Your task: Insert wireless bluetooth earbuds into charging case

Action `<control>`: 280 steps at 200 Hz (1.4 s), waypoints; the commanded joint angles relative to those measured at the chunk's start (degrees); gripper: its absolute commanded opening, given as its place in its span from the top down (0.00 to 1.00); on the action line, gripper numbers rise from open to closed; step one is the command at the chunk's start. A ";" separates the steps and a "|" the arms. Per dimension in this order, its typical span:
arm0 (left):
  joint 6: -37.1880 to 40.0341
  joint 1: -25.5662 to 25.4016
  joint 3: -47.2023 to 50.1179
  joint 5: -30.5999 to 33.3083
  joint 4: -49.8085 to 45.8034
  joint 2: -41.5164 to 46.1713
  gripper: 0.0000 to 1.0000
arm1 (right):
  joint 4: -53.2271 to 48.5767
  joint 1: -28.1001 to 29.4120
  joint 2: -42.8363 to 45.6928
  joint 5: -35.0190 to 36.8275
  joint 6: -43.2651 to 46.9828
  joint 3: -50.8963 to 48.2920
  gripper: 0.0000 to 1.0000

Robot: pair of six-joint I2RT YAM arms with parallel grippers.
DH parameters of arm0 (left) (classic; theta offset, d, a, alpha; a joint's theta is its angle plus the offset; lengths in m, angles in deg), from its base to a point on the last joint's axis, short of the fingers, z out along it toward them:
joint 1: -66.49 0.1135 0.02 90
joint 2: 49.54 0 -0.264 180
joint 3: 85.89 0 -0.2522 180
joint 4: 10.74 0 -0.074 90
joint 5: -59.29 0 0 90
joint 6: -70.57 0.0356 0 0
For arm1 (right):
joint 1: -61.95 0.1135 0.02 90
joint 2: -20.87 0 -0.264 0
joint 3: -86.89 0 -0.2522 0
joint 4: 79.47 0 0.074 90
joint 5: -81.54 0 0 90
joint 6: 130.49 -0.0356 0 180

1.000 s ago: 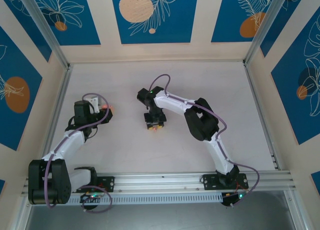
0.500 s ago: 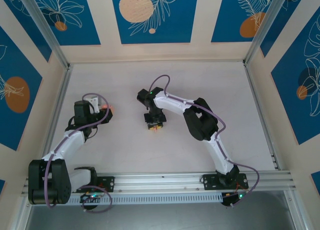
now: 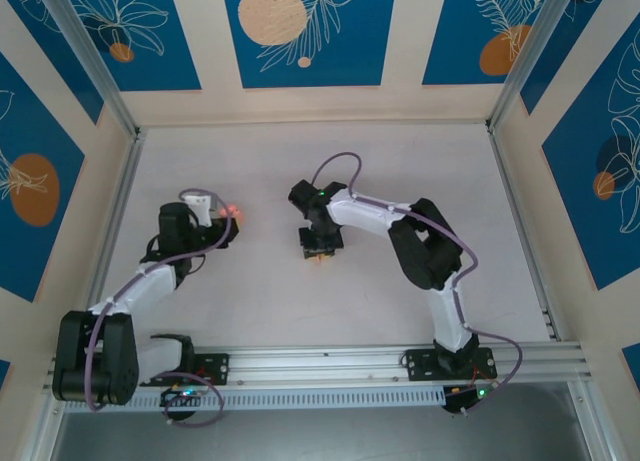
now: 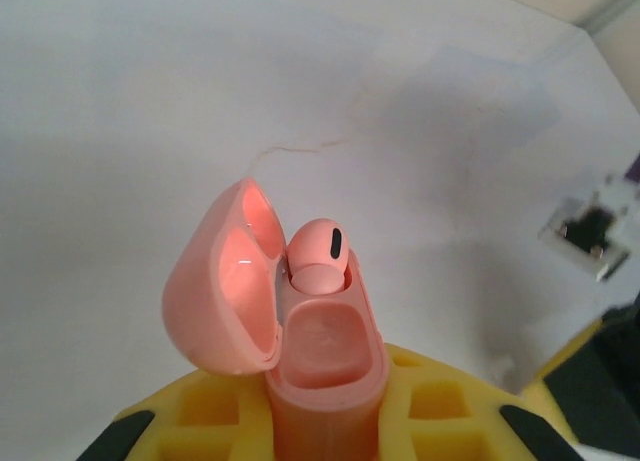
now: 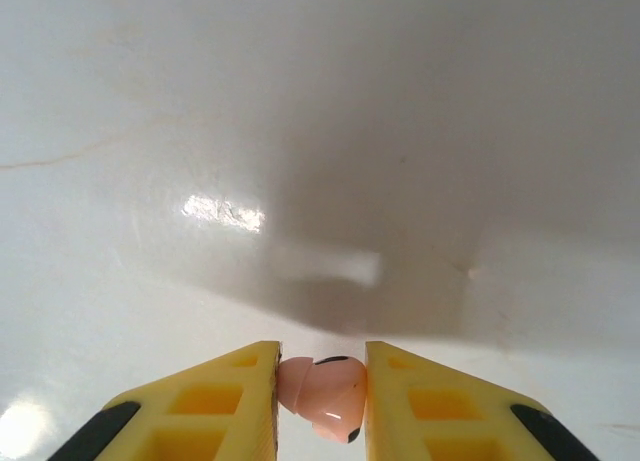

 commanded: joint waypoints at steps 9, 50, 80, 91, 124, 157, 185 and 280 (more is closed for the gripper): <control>4.77 -5.45 1.80 -4.28 11.69 -3.19 0.84 | 11.48 -3.01 8.99 -2.30 -1.25 -7.31 0.74; 7.38 -11.06 3.12 -9.07 25.03 -11.13 0.83 | 24.27 -6.24 19.05 -3.99 1.82 -17.83 0.75; 9.14 -13.83 4.73 -13.67 37.48 -16.85 0.83 | 31.30 -7.01 24.64 -4.72 4.95 -22.81 0.76; 9.71 -14.70 5.26 -15.78 41.89 -18.63 0.83 | 33.75 -7.02 26.35 -5.01 6.27 -24.29 0.76; 11.56 -16.82 6.39 -19.72 52.01 -22.90 0.82 | 39.40 -6.92 30.65 -6.43 9.44 -28.11 0.76; 11.90 -18.08 6.61 -21.92 58.97 -26.73 0.82 | 43.79 -5.82 34.45 -8.10 13.66 -30.66 0.76; 11.15 -18.71 6.75 -22.03 63.56 -28.99 0.82 | 45.53 -3.87 35.96 -8.39 17.68 -30.96 0.76; 10.49 -19.17 6.79 -21.31 65.32 -28.86 0.82 | 49.64 1.24 34.33 -9.10 22.22 -30.50 0.76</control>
